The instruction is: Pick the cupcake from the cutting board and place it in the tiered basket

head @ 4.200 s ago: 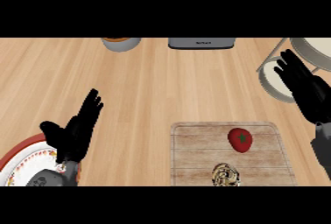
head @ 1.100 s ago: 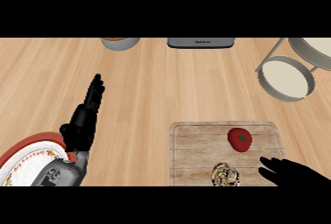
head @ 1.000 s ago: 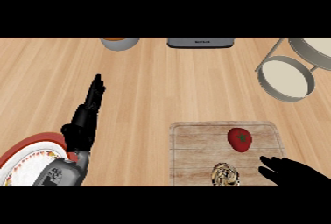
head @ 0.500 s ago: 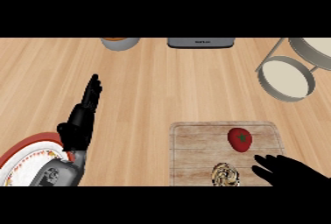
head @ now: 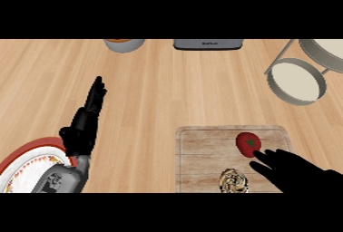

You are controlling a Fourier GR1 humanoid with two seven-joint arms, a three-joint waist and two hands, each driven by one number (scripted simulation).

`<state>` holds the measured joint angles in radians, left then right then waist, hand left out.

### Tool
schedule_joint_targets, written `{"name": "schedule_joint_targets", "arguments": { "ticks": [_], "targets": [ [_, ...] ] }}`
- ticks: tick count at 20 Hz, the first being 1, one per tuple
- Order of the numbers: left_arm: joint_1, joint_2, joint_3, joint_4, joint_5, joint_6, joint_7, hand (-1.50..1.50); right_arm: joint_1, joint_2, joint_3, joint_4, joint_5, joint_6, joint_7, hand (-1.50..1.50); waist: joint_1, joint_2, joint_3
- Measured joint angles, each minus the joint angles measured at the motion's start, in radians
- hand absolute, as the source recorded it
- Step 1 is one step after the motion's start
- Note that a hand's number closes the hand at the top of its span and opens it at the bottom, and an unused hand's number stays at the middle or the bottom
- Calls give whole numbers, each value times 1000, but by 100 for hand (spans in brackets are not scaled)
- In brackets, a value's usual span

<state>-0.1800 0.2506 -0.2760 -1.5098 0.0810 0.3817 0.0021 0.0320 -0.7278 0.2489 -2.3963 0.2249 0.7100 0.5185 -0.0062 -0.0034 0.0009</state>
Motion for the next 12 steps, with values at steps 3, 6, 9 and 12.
{"name": "schedule_joint_targets", "arguments": {
  "ticks": [3,6,9,12],
  "targets": [
    [19,-12,-9,-5,-13,6,-5,0,5,5,22,18,56,-30,5,-150,-1,0,0],
    [14,-8,5,-12,-14,-4,4,0,42,5,40,37,124,-66,-28,-150,-4,0,0],
    [33,-16,6,-24,-27,-7,3,0,70,18,68,65,221,-98,-68,-150,-1,0,0],
    [24,-21,23,-21,-33,-25,6,0,98,45,113,93,332,-126,-107,-150,0,1,0]
  ]
}}
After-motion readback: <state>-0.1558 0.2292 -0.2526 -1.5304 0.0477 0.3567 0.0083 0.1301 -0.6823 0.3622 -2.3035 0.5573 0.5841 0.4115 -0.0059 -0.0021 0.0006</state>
